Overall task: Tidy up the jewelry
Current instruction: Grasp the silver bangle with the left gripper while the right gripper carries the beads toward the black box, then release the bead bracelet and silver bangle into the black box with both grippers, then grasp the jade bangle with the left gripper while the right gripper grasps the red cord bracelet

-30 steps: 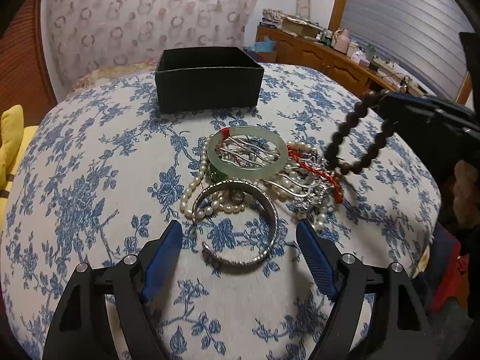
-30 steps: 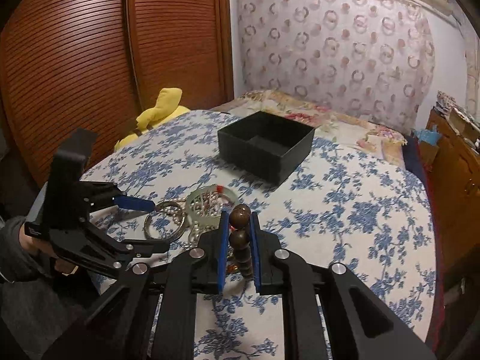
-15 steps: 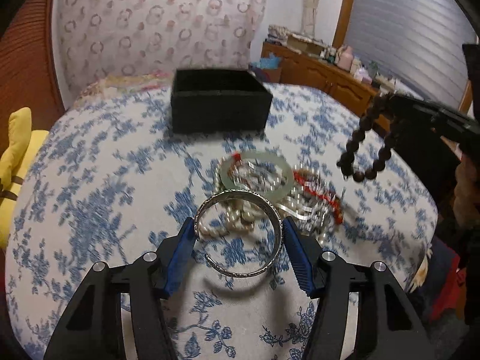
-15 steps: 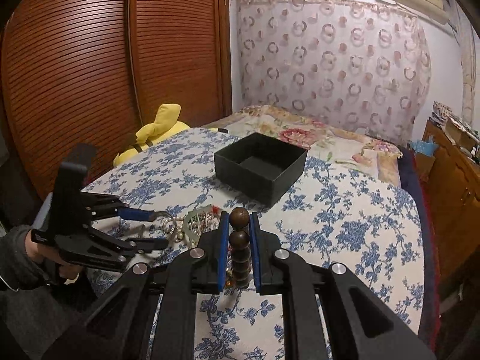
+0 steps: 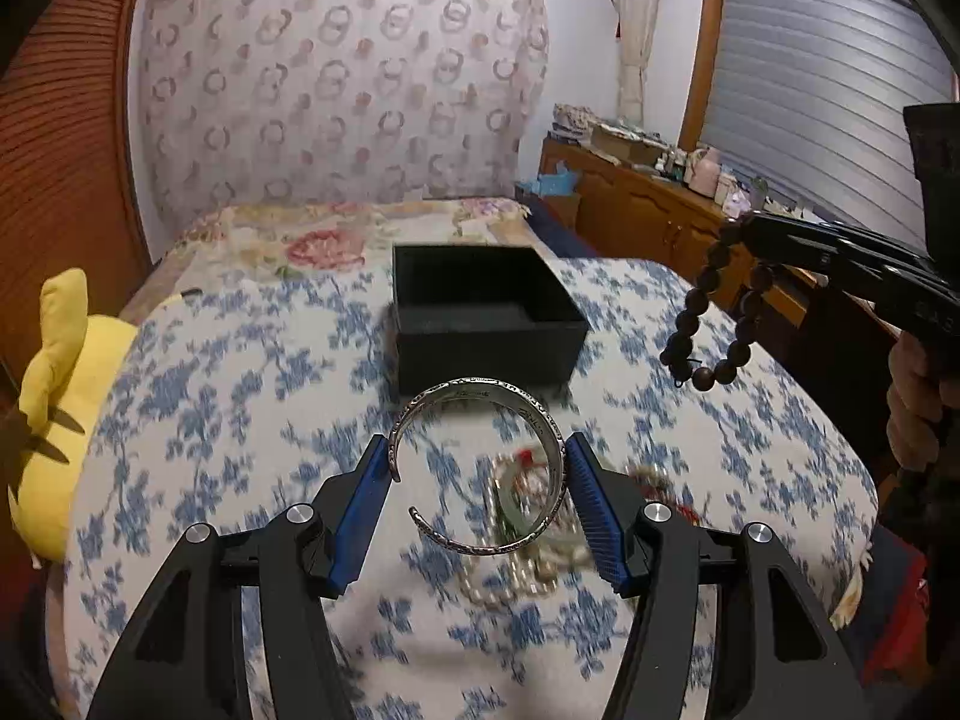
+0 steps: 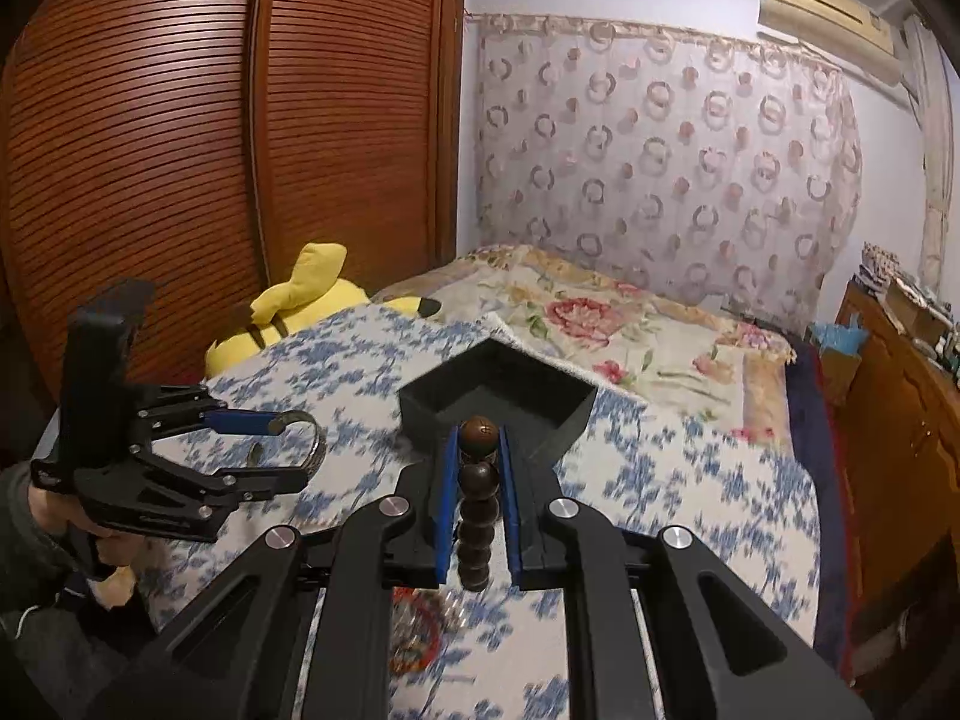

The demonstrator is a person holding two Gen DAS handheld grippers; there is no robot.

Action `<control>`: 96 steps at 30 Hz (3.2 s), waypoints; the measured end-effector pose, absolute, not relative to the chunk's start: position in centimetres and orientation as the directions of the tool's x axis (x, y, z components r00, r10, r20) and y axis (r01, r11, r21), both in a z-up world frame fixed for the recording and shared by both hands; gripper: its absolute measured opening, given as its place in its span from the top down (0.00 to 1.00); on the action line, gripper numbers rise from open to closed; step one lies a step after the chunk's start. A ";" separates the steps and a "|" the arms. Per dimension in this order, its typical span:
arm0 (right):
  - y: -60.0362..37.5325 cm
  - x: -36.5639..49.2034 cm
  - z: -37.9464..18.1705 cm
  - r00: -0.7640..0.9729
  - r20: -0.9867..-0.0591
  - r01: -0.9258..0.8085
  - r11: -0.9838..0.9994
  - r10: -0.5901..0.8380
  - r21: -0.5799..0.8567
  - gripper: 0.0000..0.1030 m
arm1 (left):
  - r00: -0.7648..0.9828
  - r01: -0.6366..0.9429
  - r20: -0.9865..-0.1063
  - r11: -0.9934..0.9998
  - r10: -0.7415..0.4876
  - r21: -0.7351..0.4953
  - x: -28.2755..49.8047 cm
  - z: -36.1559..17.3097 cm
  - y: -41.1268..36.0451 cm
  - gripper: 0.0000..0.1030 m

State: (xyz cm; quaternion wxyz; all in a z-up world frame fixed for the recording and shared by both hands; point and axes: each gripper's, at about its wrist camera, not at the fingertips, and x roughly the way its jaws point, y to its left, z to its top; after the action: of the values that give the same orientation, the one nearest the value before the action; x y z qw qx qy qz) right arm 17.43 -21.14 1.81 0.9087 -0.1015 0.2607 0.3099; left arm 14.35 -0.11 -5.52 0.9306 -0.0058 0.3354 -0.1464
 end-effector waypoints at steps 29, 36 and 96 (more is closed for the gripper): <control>-16.7 27.5 1.0 0.660 -0.609 -0.586 0.809 0.439 -0.052 0.85 | 0.766 0.250 -0.589 0.964 -0.256 -0.093 19.6 -3.6 0.1 0.45; -16.2 30.0 -2.9 0.601 -0.694 -0.555 0.832 0.397 -0.005 0.85 | 0.757 0.244 -0.606 0.966 -0.243 -0.083 23.4 -3.9 -0.9 0.45; -23.5 11.6 -10.5 0.542 -0.714 -0.530 0.839 0.443 0.118 0.46 | 0.590 0.434 -0.746 0.900 -0.310 -0.030 17.7 -10.0 -5.3 0.11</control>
State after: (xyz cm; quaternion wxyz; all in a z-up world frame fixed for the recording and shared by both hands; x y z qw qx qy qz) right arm 11.57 -23.48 -10.52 0.8763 -0.0562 0.3896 0.2777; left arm 17.74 -5.35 -10.05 0.8882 0.0776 0.4016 -0.2095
